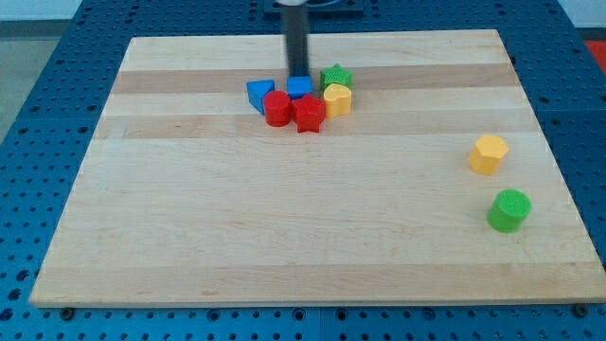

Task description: Push the green star to the center right

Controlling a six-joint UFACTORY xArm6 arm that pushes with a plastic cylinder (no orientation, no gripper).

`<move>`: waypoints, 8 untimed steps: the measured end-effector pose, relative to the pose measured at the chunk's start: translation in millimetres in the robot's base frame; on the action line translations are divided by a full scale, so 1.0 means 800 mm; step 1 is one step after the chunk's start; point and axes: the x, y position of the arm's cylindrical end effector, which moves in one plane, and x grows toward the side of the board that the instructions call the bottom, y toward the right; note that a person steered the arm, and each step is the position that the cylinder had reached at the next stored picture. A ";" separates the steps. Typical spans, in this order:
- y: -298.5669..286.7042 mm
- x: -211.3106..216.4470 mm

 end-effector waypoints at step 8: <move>0.102 0.072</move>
